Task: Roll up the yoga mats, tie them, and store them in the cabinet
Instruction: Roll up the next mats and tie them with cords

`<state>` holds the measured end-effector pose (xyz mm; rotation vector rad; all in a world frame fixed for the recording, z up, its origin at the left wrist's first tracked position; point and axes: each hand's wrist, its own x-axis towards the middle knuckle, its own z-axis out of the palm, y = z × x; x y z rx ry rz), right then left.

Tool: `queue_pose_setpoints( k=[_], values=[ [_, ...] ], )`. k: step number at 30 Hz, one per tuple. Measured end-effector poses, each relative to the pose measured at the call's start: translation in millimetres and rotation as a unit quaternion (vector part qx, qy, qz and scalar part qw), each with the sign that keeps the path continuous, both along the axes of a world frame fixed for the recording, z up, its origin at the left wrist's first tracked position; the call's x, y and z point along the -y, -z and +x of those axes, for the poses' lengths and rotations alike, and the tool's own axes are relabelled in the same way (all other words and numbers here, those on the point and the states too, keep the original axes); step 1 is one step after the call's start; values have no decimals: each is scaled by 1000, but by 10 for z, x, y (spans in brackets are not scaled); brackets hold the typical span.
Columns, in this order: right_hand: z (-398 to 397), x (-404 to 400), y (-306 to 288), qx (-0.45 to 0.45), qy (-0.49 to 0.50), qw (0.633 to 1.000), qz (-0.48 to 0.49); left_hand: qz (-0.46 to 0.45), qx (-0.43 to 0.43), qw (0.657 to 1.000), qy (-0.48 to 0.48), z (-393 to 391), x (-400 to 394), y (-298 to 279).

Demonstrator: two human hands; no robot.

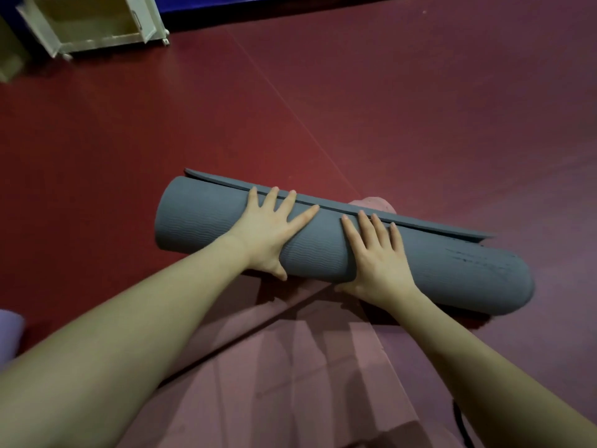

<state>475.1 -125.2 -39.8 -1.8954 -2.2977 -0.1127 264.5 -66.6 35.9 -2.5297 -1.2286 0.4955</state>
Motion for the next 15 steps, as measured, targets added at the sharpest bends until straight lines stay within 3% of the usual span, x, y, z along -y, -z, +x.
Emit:
queue_pose_setpoints(
  k=[6, 15],
  values=[
    [4, 21, -67, -46, -31, 994, 90, 15, 13, 1000, -1, -76, 120, -108],
    [-605, 350, -274, -31, -172, 985, 10, -10, 26, 995, -100, -877, 1025, -148]
  ],
)
